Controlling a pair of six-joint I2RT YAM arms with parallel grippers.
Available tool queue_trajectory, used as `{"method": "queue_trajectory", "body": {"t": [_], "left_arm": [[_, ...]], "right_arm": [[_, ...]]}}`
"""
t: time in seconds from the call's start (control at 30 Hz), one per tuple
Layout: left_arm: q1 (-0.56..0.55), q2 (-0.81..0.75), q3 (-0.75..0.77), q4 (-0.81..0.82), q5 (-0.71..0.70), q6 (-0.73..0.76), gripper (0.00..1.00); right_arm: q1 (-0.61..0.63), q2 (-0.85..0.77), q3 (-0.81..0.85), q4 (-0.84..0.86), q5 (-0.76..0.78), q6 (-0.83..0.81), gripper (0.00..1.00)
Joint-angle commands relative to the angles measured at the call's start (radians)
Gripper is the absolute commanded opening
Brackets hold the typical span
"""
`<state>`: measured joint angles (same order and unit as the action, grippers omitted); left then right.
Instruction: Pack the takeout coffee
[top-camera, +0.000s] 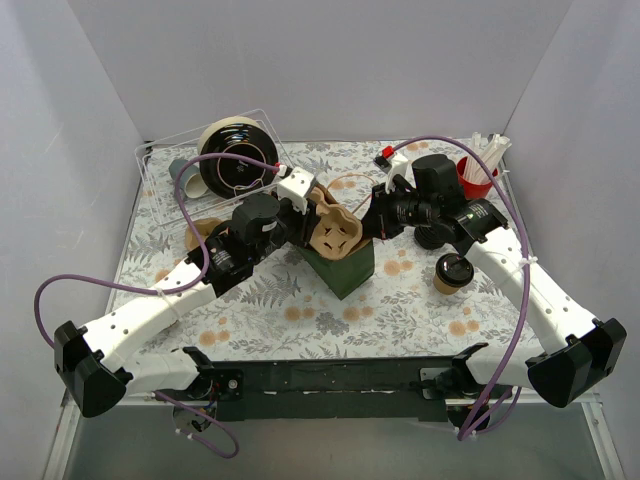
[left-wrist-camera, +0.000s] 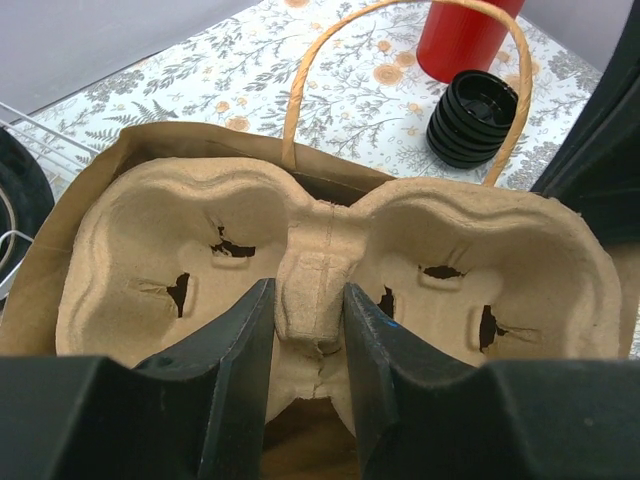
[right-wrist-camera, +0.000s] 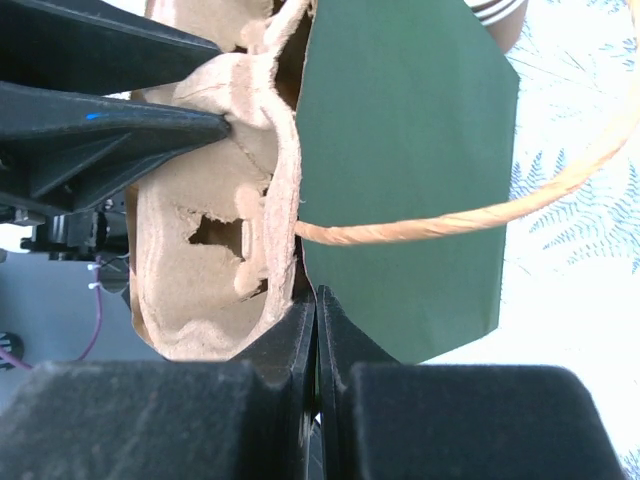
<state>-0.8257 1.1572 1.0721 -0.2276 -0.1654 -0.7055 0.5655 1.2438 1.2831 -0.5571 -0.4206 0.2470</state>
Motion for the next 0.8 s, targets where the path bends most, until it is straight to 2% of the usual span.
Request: {"method": "queue_trajectory", "body": {"t": [0.0,0.37,0.5,0.77], "left_arm": [[-0.003,-0.004,-0.014,0.014,0.059,0.02,0.09],[0.0,0.076,0.003,-0.006,-0.068,0.003,0.03],[0.002,0.07,-0.014,-0.013,-0.039,0.057,0.04],[0.002,0.056,0.011,-0.091,-0.029,0.074,0.03]], "right_arm": [[0.004,0.002,0.058,-0.02,0.028,-0.029,0.08],[0.004,-0.014,0.047,-0.023,0.055,-0.04,0.05],[0.004,-0.017,0.051,-0.029,0.066,-0.04,0.05],[0.004,-0.021,0.097,-0.066,0.149,-0.035,0.24]]}}
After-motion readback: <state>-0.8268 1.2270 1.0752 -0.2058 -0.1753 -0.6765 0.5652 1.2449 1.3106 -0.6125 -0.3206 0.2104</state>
